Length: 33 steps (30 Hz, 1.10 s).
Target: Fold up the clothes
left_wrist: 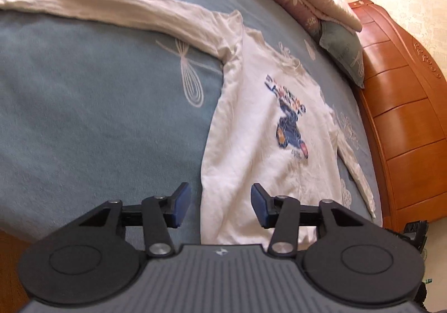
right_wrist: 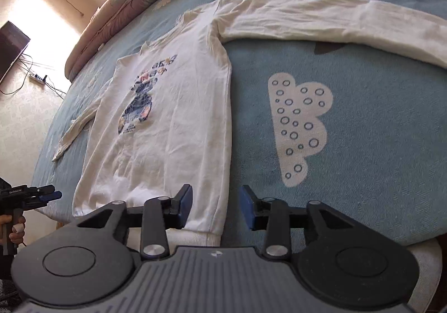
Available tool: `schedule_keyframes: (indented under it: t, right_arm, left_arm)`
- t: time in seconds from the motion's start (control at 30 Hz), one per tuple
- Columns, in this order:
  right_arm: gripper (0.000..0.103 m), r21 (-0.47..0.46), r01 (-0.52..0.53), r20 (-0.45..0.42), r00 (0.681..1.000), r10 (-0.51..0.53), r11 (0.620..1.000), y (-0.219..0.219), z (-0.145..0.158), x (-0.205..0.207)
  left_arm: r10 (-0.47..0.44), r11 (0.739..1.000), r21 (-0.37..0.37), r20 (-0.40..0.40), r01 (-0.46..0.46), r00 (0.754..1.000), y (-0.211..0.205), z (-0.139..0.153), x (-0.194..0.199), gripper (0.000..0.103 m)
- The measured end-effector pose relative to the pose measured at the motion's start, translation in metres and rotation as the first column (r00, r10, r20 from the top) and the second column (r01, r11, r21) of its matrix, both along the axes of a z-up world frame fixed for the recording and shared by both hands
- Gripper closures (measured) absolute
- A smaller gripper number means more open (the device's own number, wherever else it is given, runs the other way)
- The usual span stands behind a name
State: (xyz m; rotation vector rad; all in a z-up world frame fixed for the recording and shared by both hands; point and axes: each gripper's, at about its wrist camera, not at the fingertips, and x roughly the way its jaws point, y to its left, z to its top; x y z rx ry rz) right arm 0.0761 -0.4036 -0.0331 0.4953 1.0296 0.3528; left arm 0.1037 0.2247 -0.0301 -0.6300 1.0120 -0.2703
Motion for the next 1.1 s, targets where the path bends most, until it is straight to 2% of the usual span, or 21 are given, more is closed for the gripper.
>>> schedule_keyframes:
  t: [0.1, 0.2, 0.27, 0.37, 0.47, 0.53, 0.6, 0.77, 0.87, 0.9, 0.93, 0.97, 1.0, 1.03, 1.07, 1.1]
  right_arm:
    - [0.042, 0.023, 0.028, 0.046, 0.999, -0.029, 0.999, -0.001, 0.007, 0.025]
    - [0.035, 0.054, 0.056, 0.086, 0.994, -0.061, 0.997, -0.001, 0.012, 0.051]
    - [0.033, 0.119, 0.083, 0.083, 0.992, -0.094, 0.989, 0.002, 0.007, 0.074]
    - [0.029, 0.212, 0.129, 0.065, 0.987, -0.145, 0.969, 0.001, -0.009, 0.106]
    - [0.027, 0.28, 0.192, 0.023, 0.978, -0.206, 0.941, -0.002, -0.03, 0.135]
    - [0.026, 0.289, 0.24, -0.012, 0.969, -0.247, 0.927, -0.003, -0.044, 0.152]
    - [0.026, 0.315, 0.275, -0.018, 0.959, -0.284, 0.908, -0.004, -0.053, 0.164]
    - [0.025, 0.359, 0.362, 0.017, 0.919, -0.394, 0.86, -0.007, -0.061, 0.188]
    - [0.026, 0.349, 0.416, 0.052, 0.886, -0.46, 0.84, -0.003, -0.062, 0.197]
    - [0.029, 0.318, 0.423, 0.071, 0.882, -0.467, 0.848, 0.0, -0.061, 0.2]
    - [0.033, 0.267, 0.429, 0.092, 0.88, -0.466, 0.863, 0.004, -0.059, 0.202]
    - [0.049, 0.216, 0.435, 0.112, 0.878, -0.465, 0.874, 0.009, -0.058, 0.204]
    - [0.077, 0.159, 0.44, 0.129, 0.878, -0.461, 0.884, 0.012, -0.057, 0.207]
    - [0.09, 0.099, 0.441, 0.141, 0.881, -0.452, 0.892, 0.014, -0.057, 0.209]
    - [0.094, 0.061, 0.438, 0.16, 0.883, -0.442, 0.897, 0.014, -0.056, 0.211]
    - [0.095, 0.028, 0.439, 0.176, 0.882, -0.437, 0.898, 0.013, -0.056, 0.213]
  left_arm:
    - [0.04, 0.998, -0.056, 0.048, -0.037, 0.998, 0.006, 0.004, 0.032, 0.046]
    - [0.086, 0.988, -0.133, 0.05, -0.079, 0.995, 0.003, -0.009, 0.069, 0.042]
    - [0.106, 0.977, -0.189, 0.04, -0.097, 0.994, -0.002, -0.023, 0.093, 0.041]
    - [0.139, 0.956, -0.261, 0.008, -0.132, 0.99, -0.011, -0.048, 0.124, 0.041]
    - [0.19, 0.936, -0.295, -0.031, -0.19, 0.981, -0.013, -0.072, 0.149, 0.041]
    - [0.238, 0.911, -0.332, -0.062, -0.245, 0.969, -0.009, -0.089, 0.16, 0.041]
    - [0.267, 0.88, -0.393, -0.057, -0.268, 0.962, -0.007, -0.096, 0.167, 0.041]
    - [0.305, 0.885, -0.368, -0.003, -0.285, 0.952, -0.01, -0.094, 0.188, 0.04]
    - [0.361, 0.891, -0.316, 0.054, -0.326, 0.931, -0.013, -0.09, 0.195, 0.043]
    - [0.378, 0.894, -0.288, 0.076, -0.343, 0.923, -0.015, -0.088, 0.196, 0.048]
    - [0.383, 0.906, -0.231, 0.091, -0.355, 0.919, -0.016, -0.086, 0.196, 0.065]
    - [0.388, 0.914, -0.173, 0.107, -0.367, 0.916, -0.017, -0.084, 0.197, 0.087]
    - [0.391, 0.919, -0.114, 0.124, -0.378, 0.912, -0.018, -0.082, 0.197, 0.094]
    - [0.395, 0.919, -0.062, 0.14, -0.39, 0.908, -0.019, -0.08, 0.197, 0.094]
    - [0.408, 0.912, -0.043, 0.158, -0.407, 0.899, -0.015, -0.078, 0.196, 0.094]
    - [0.425, 0.903, -0.017, 0.175, -0.428, 0.888, -0.01, -0.074, 0.195, 0.094]
